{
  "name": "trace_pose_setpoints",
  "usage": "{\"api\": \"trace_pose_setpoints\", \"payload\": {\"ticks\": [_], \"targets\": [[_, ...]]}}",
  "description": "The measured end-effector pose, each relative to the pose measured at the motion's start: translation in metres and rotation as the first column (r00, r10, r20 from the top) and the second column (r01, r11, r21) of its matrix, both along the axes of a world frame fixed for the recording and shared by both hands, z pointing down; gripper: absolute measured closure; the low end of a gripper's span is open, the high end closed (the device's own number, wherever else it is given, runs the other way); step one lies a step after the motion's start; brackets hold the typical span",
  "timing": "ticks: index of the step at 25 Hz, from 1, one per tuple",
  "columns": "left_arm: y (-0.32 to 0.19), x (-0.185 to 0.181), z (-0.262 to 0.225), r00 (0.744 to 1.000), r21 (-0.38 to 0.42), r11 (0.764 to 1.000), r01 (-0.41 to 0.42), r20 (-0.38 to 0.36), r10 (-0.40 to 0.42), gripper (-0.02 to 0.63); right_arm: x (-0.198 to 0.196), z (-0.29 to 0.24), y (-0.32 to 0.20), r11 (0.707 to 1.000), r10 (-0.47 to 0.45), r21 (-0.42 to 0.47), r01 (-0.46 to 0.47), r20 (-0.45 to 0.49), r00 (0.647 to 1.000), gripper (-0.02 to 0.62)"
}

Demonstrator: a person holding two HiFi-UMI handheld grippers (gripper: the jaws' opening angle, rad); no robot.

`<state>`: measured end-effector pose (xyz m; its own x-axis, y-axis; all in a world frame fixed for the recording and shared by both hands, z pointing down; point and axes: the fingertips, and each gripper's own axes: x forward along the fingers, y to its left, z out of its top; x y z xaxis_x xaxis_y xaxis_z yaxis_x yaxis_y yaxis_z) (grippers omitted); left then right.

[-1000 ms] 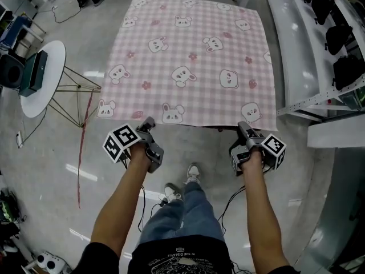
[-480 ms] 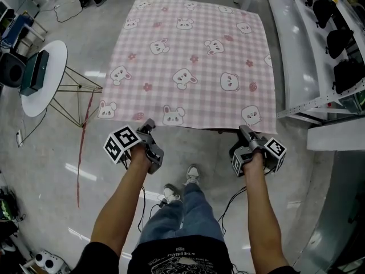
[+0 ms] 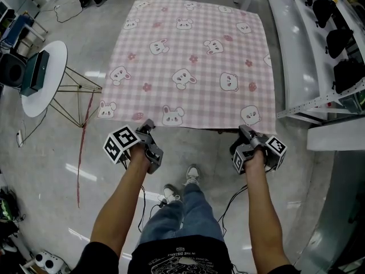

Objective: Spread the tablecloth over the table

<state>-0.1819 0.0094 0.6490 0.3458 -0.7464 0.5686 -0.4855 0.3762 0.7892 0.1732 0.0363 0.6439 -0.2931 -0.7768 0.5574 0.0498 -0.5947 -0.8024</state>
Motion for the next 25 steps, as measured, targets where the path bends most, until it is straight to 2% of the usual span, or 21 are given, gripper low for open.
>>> {"api": "trace_pose_setpoints", "payload": {"ticks": [8, 15, 25], "targets": [[-0.001, 0.0, 0.0, 1.0, 0.003, 1.0, 0.011, -0.009, -0.011, 0.589, 0.001, 0.006, 0.008, 1.0, -0.014, -0.013, 0.014, -0.031, 0.999, 0.591], [0.003, 0.0, -0.005, 1.0, 0.016, 1.0, -0.003, -0.013, 0.003, 0.592, 0.001, 0.001, 0.011, 0.999, -0.012, 0.042, 0.015, -0.072, 0.997, 0.592], [0.015, 0.004, -0.006, 1.0, 0.024, 0.999, -0.021, -0.011, 0.022, 0.594, 0.005, -0.001, 0.028, 0.997, -0.025, 0.071, 0.035, -0.143, 0.989, 0.592]]}}
